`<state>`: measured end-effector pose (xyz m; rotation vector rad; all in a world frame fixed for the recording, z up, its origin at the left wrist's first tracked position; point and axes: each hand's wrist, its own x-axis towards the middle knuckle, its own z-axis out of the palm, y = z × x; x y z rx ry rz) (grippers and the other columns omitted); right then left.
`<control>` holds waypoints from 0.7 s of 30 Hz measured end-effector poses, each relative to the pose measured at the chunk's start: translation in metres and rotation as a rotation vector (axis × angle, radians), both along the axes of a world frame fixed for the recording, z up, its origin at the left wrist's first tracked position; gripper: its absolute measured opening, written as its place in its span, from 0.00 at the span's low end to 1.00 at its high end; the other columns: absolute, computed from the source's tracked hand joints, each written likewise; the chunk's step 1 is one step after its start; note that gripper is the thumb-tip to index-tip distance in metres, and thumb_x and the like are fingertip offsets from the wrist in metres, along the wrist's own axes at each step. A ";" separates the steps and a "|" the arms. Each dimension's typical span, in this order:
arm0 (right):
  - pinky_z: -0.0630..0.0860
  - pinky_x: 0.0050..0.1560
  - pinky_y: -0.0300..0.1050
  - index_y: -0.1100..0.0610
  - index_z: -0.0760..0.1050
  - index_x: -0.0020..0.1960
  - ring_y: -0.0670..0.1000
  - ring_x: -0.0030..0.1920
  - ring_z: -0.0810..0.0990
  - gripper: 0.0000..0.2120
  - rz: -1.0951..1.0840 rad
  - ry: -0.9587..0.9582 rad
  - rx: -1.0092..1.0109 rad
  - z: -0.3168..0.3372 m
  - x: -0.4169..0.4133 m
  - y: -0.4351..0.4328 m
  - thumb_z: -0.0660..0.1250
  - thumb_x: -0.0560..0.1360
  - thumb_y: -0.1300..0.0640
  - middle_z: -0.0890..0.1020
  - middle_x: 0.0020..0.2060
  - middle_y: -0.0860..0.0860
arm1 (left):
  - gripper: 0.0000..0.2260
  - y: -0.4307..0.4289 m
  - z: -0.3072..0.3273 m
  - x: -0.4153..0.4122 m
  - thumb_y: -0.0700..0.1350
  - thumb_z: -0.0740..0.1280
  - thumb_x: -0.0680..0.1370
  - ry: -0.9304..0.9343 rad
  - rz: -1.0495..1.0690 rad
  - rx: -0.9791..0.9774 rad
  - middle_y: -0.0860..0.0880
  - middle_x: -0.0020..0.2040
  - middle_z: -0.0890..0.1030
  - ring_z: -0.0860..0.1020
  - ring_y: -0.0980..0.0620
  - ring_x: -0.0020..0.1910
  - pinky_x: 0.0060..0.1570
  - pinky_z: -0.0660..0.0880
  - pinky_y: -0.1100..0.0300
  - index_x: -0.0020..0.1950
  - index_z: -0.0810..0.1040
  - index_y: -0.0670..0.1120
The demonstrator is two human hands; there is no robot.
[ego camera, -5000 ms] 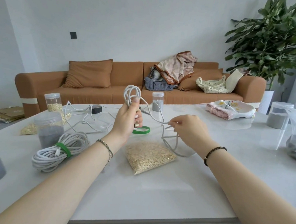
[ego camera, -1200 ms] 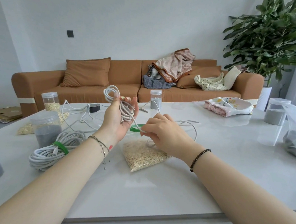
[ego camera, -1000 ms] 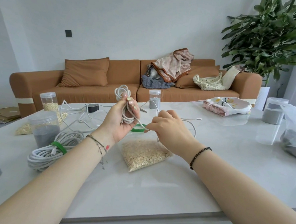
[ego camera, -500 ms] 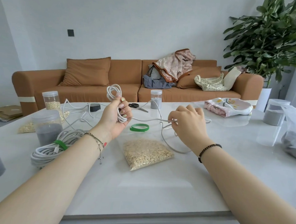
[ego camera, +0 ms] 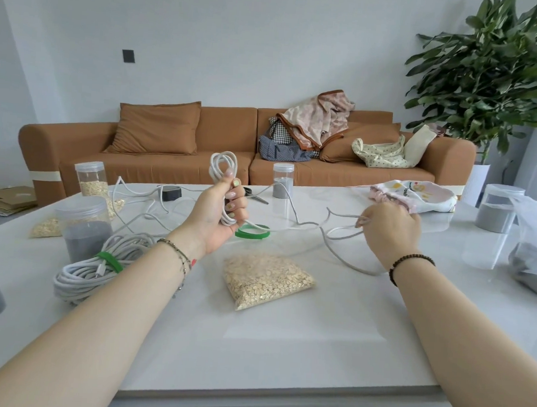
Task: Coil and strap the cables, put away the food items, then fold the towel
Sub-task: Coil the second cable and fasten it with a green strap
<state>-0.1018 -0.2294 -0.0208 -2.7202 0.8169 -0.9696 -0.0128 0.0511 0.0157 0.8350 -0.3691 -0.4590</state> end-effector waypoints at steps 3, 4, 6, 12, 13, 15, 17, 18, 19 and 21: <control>0.64 0.65 0.51 0.44 0.78 0.63 0.54 0.66 0.72 0.20 0.304 0.137 -0.090 0.003 0.006 0.021 0.69 0.74 0.57 0.79 0.61 0.48 | 0.16 -0.009 -0.006 -0.005 0.53 0.60 0.84 -0.039 -0.037 0.050 0.54 0.30 0.63 0.58 0.57 0.27 0.25 0.58 0.67 0.39 0.68 0.49; 0.63 0.68 0.51 0.44 0.73 0.70 0.53 0.69 0.69 0.26 0.455 0.175 -0.060 0.005 0.005 0.032 0.71 0.73 0.56 0.75 0.66 0.48 | 0.16 -0.010 -0.007 -0.007 0.52 0.60 0.84 -0.055 -0.037 0.069 0.54 0.30 0.63 0.58 0.57 0.27 0.26 0.58 0.67 0.38 0.68 0.48; 0.61 0.71 0.49 0.44 0.63 0.77 0.52 0.71 0.66 0.36 0.692 0.178 -0.019 0.008 0.003 0.057 0.71 0.72 0.54 0.70 0.70 0.49 | 0.17 -0.011 -0.008 -0.008 0.52 0.59 0.85 -0.067 -0.032 0.079 0.54 0.29 0.63 0.59 0.57 0.26 0.26 0.58 0.67 0.38 0.67 0.48; 0.71 0.63 0.46 0.51 0.79 0.61 0.48 0.58 0.76 0.17 0.887 0.076 -0.078 -0.005 0.008 0.103 0.70 0.74 0.48 0.80 0.57 0.47 | 0.16 -0.014 -0.008 -0.013 0.52 0.58 0.85 -0.049 0.003 0.018 0.53 0.30 0.63 0.59 0.57 0.25 0.27 0.60 0.66 0.40 0.65 0.47; 0.73 0.57 0.47 0.52 0.81 0.53 0.48 0.52 0.78 0.10 0.862 0.079 -0.051 -0.006 0.009 0.102 0.69 0.76 0.48 0.82 0.50 0.47 | 0.16 -0.014 -0.007 -0.014 0.53 0.58 0.85 -0.046 0.005 0.007 0.53 0.30 0.63 0.59 0.57 0.25 0.27 0.61 0.66 0.40 0.66 0.47; 0.74 0.46 0.48 0.55 0.81 0.41 0.50 0.40 0.78 0.14 0.814 0.102 0.053 -0.007 0.010 0.098 0.68 0.79 0.46 0.83 0.38 0.49 | 0.16 -0.012 -0.005 -0.012 0.53 0.59 0.85 -0.028 0.011 -0.024 0.53 0.30 0.63 0.60 0.57 0.25 0.27 0.61 0.67 0.40 0.67 0.47; 0.75 0.42 0.47 0.57 0.79 0.37 0.51 0.36 0.77 0.18 0.815 0.102 0.144 -0.004 0.008 0.093 0.68 0.79 0.44 0.82 0.33 0.51 | 0.16 -0.008 -0.002 -0.008 0.53 0.60 0.84 0.019 -0.003 -0.090 0.54 0.30 0.63 0.60 0.58 0.25 0.25 0.62 0.68 0.39 0.69 0.47; 0.75 0.41 0.42 0.56 0.79 0.37 0.49 0.35 0.78 0.19 0.823 0.104 0.180 -0.002 0.006 0.091 0.68 0.78 0.43 0.83 0.32 0.50 | 0.16 -0.005 0.000 -0.006 0.53 0.60 0.84 0.046 -0.017 -0.133 0.54 0.30 0.64 0.61 0.58 0.25 0.24 0.62 0.68 0.39 0.69 0.47; 0.74 0.39 0.38 0.55 0.79 0.37 0.46 0.34 0.78 0.18 0.833 0.110 0.207 0.000 0.006 0.089 0.68 0.78 0.43 0.83 0.31 0.49 | 0.16 -0.002 0.002 -0.004 0.52 0.60 0.84 0.070 -0.031 -0.176 0.54 0.30 0.64 0.61 0.59 0.25 0.23 0.61 0.69 0.39 0.69 0.47; 0.72 0.38 0.35 0.53 0.80 0.41 0.42 0.33 0.77 0.16 0.851 0.126 0.214 0.001 0.006 0.089 0.67 0.79 0.43 0.82 0.31 0.48 | 0.15 0.003 0.004 0.000 0.51 0.60 0.84 0.101 -0.043 -0.242 0.55 0.29 0.65 0.62 0.60 0.25 0.22 0.61 0.71 0.39 0.70 0.47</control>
